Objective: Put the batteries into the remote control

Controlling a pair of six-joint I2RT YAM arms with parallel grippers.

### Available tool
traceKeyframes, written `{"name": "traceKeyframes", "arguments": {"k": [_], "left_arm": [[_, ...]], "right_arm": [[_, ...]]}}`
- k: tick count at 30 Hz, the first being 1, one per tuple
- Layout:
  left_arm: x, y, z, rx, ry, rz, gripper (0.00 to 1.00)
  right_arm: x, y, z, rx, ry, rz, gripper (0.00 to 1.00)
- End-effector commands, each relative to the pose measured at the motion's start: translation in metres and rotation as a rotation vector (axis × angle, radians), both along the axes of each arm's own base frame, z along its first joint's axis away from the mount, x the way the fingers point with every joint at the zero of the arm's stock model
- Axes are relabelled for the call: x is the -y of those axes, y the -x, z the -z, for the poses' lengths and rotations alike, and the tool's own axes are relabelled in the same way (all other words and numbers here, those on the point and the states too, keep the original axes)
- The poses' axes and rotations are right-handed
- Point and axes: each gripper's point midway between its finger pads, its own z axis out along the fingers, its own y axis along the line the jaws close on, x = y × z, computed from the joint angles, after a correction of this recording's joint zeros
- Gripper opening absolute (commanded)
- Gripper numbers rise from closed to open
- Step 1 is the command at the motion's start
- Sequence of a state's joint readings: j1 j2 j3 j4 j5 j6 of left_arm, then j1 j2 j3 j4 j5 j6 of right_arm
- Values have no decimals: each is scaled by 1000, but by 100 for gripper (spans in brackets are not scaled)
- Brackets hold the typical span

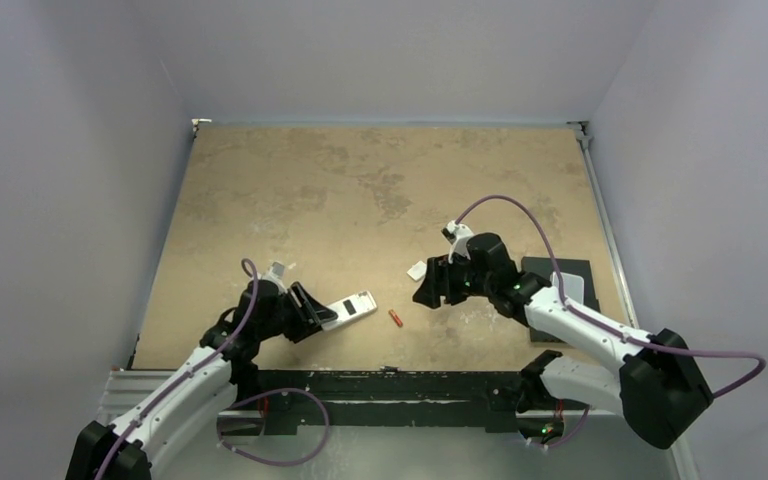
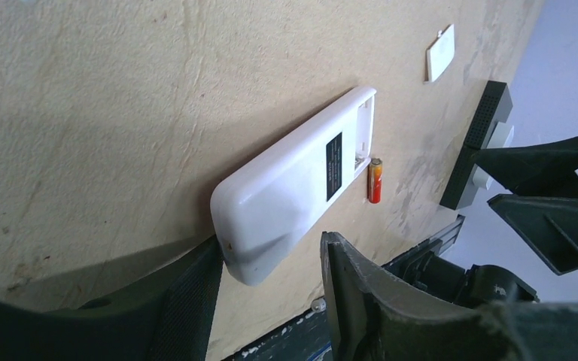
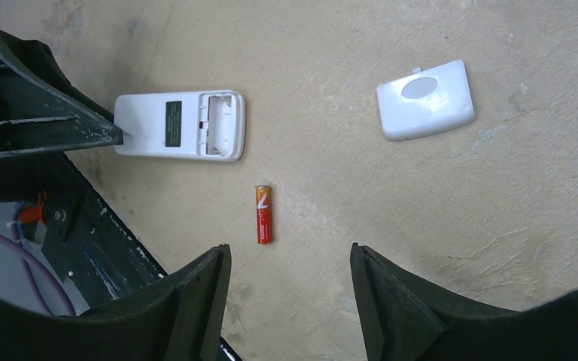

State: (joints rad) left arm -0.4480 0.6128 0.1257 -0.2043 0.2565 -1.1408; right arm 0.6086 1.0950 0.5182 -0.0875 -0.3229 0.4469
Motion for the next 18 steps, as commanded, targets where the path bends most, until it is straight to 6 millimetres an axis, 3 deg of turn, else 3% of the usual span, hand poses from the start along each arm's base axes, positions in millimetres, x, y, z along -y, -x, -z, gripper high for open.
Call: {"name": "traceKeyframes", "arguments": {"k": [1,8,18], "left_arm": [[2,5,-6,4,-6,33,50],[4,13,-12,-2,-18,73,50],[1,13,-41,48,-50,98,51]], "right_arm": [[-5,-11,-18,61,3,-23,67],[-14,-7,-10,39,30,-66,65],[-39,2,-2,53,109,-99,61]]}}
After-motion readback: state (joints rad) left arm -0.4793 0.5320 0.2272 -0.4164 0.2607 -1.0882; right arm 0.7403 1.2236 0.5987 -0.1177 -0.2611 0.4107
